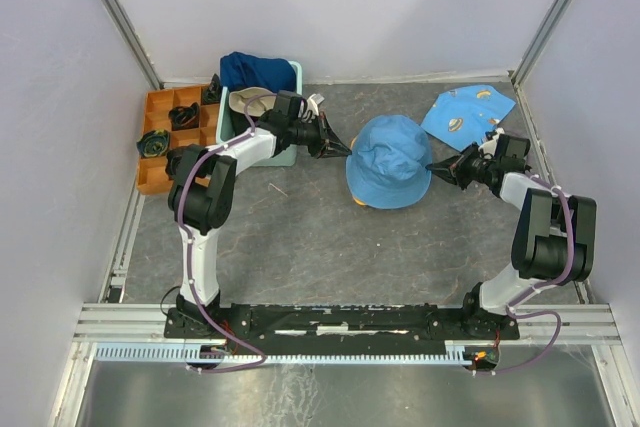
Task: Stack the hats
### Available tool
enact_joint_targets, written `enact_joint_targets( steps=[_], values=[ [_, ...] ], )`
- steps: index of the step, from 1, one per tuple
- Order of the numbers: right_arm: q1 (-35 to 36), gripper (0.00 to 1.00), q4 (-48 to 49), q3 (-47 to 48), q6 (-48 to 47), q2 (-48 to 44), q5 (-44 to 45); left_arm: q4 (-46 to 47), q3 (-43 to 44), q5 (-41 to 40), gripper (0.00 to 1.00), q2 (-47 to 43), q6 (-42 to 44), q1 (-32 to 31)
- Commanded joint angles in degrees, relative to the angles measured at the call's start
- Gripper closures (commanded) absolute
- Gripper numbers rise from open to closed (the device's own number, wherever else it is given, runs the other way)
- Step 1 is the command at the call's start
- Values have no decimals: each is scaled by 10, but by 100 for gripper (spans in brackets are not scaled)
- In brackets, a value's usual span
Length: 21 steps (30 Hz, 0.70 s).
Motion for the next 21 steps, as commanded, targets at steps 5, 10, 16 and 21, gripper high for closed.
enact_joint_targets(
  steps=[5, 10, 16, 21],
  values=[
    [-5, 100, -10, 8, -32, 17, 57, -99, -71, -74, 97, 66, 37, 11],
    [-5, 100, -13, 11, -32, 12, 52, -89, -72, -67, 97, 57, 30, 11],
    [-5, 80, -25, 23, -32, -11, 49, -88, -64, -74, 85, 39, 23, 11],
    [-5, 71, -46, 34, -39, -23, 57, -80, -61, -81, 69, 34, 9, 10]
  ],
)
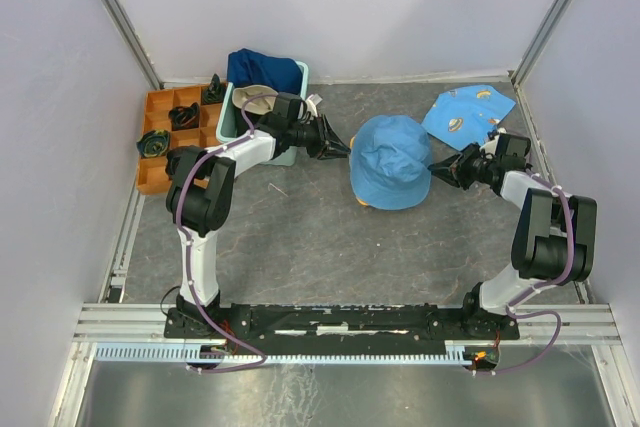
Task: Stack the hats
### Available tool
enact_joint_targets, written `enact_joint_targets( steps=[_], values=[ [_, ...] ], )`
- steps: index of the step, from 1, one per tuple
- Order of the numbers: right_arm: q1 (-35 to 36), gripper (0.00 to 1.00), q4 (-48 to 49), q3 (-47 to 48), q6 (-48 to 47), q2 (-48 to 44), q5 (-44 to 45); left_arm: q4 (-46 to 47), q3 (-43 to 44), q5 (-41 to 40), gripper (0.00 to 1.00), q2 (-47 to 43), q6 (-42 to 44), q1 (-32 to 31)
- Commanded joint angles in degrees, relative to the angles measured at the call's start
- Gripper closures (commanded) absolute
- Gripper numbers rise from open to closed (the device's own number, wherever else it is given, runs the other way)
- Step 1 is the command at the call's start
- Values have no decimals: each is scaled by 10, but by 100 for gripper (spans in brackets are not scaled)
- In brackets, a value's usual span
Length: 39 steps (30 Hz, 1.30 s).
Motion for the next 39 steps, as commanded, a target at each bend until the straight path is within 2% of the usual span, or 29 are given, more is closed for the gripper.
enact_joint_targets(
  steps=[1, 3, 11, 18, 23, 28, 39],
  values=[
    [-4, 70, -23, 25, -25, -26, 39, -95, -41, -48, 68, 46, 3, 13],
    [-4, 69, -26, 26, -24, -30, 40, -95, -37, -54, 66, 34, 2, 13],
    [-4, 53, -36, 34, -17, -66, 38, -98, -2, -59, 64, -2, -19, 13],
    [-4, 53, -75, 52, -29, -100, 49, -89, 28, -59, 64, -21, -46, 14],
    [-4, 53, -88, 56, -32, -114, 50, -39, 32, -41, 64, -35, -91, 14],
    [-4, 53, -95, 57, -33, -119, 49, -96, 88, -63, 64, -46, -59, 14],
    [-7, 52, -112, 66, -39, -134, 51, -154, 165, -91, 64, -66, -43, 13]
  ],
)
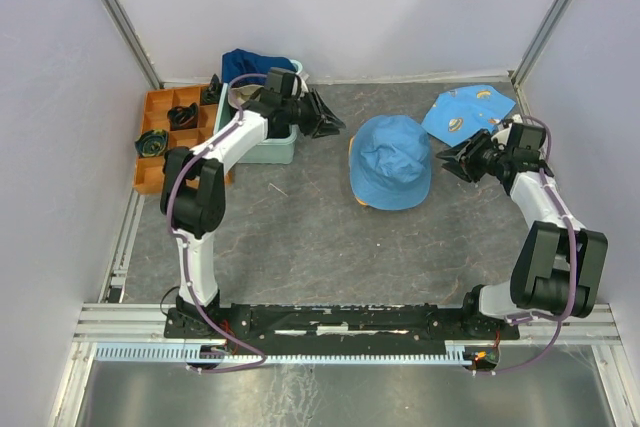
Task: Stack the hats
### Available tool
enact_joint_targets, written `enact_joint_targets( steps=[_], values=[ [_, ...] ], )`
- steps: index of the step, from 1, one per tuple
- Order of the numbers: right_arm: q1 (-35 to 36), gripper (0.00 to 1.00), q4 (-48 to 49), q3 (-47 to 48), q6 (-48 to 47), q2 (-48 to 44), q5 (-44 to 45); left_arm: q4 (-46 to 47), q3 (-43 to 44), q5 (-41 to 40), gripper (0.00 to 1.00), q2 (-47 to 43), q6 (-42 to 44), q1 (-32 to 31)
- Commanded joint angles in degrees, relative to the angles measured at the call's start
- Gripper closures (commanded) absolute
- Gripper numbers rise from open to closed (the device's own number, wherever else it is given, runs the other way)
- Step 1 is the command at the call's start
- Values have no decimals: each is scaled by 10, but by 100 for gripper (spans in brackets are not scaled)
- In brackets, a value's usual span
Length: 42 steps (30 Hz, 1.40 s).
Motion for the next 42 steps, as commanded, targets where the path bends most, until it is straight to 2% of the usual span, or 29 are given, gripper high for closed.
enact_joint_targets(
  steps=[1, 5, 8, 10, 12, 18, 27, 33, 35, 42],
  values=[
    [-5, 52, -3, 29, -17, -26, 5, -41, 66, -28, 64, -43, 9, 3],
    [-9, 45, -19, 34, -30, -36, 7, -120, 122, -97, 61, -52, 35, 12],
    [-13, 39, -25, 34, -32, -45, 9, -94, 52, -156, 58, -99, -16, 46],
    [-15, 37, -25, 35, -28, -53, 11, -60, -4, -196, 57, -139, -48, 77],
    [-16, 37, -26, 38, -27, -57, 10, -63, -17, -237, 57, -162, -53, 109],
    [-16, 37, -5, 33, -10, -63, 2, -178, 104, -284, 56, -104, 5, 154],
    [-16, 37, 17, 22, 4, -78, -10, -247, 220, -306, 57, -21, 72, 202],
    [-16, 37, 26, 18, 11, -85, -15, -326, 367, -339, 57, 74, 197, 204],
    [-16, 37, 27, 17, 12, -87, -16, -337, 384, -360, 56, 85, 235, 204],
    [-16, 37, 27, 16, 21, -87, -20, -327, 346, -387, 53, 76, 318, 205]
  ],
)
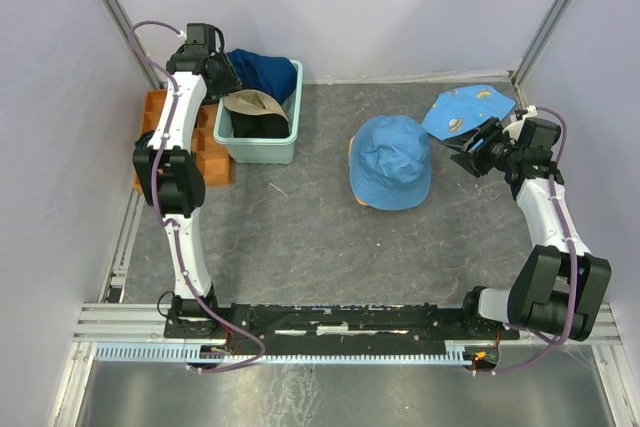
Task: Stack the hats
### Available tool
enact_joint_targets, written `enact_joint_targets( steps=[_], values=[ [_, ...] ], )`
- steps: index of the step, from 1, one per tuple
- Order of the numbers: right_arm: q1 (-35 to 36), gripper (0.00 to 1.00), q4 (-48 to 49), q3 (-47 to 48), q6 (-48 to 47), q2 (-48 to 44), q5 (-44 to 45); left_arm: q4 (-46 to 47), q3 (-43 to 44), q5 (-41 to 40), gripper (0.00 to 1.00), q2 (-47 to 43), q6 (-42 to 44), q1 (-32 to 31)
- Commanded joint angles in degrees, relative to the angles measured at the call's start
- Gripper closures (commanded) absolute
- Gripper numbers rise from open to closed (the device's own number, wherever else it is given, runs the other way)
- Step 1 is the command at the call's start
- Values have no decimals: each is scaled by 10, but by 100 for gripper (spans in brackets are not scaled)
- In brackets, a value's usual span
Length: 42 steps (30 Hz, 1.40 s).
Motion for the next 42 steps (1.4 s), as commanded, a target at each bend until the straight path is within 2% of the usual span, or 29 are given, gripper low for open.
enact_joint_targets(
  steps=[1, 6, 11, 21, 25, 26, 31, 33, 36, 38, 42],
  values=[
    [-2, 37, 28, 5, 9, -16, -15, 10, -11, -21, 52, -24, 91, 1],
    [-2, 37, 25, 9, 12, -16, -13, 55, -72, 1, 47, -72, 89, 5],
    [-2, 37, 19, 11, 12, -21, -10, 53, -64, 12, 42, -53, 68, 12],
    [-1, 38, 3, 10, 3, -35, -5, 114, -70, 27, 41, -46, -19, 13],
    [-1, 38, 1, 12, 2, -35, -4, 120, -71, 31, 44, -29, -36, 11],
    [-2, 38, 1, 13, 2, -34, -4, 120, -71, 34, 46, -25, -41, 11],
    [-1, 38, 3, 16, 4, -32, -3, 126, -80, 28, 72, -23, -52, -1],
    [-2, 38, 4, 17, 4, -31, -4, 129, -79, 29, 75, -21, -56, -4],
    [-2, 38, 5, 19, 5, -32, -4, 126, -70, 31, 84, -10, -61, -7],
    [-2, 39, 5, 19, 6, -33, -4, 120, -64, 32, 96, -3, -64, -9],
    [-2, 39, 4, 21, 7, -37, -7, 114, -58, 31, 97, -11, -75, -14]
  ],
)
